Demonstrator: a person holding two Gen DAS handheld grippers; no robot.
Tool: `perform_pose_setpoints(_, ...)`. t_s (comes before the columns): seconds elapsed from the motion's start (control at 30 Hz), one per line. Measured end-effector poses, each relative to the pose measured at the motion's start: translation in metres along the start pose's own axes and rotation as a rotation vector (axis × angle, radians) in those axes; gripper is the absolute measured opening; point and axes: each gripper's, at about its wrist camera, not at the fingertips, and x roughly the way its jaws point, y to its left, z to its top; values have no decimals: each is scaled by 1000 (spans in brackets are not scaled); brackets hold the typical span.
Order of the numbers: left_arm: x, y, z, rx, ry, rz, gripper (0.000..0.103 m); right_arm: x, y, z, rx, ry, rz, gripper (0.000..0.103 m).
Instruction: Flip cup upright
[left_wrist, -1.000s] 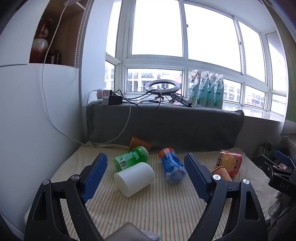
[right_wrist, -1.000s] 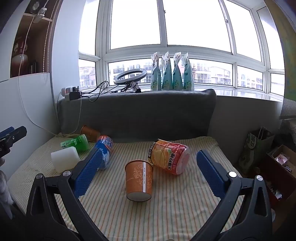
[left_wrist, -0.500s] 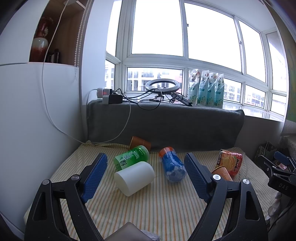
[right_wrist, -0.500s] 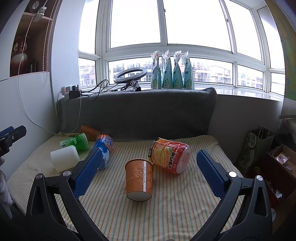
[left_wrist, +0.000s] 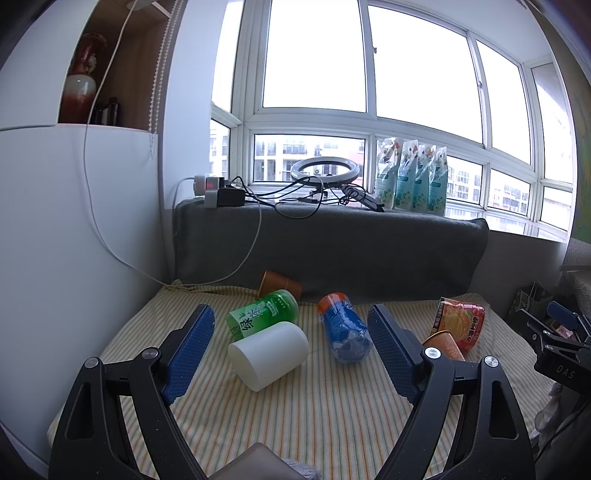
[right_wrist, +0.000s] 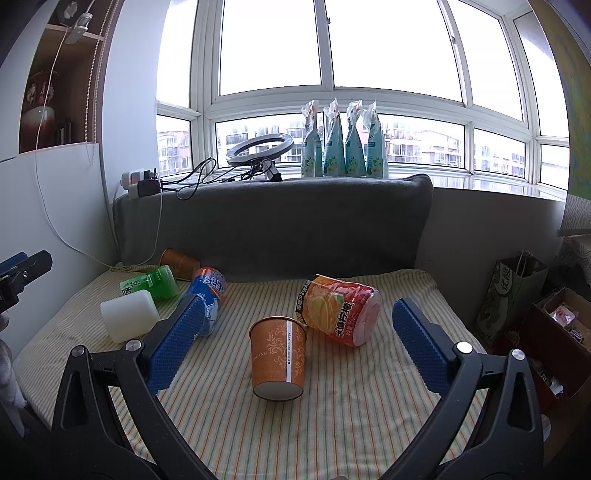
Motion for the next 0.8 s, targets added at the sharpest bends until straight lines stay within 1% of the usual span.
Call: perform_pose_setpoints(0.8,0,0,0,-1,1,-1,85,2,1,-2,-2,4,1,103)
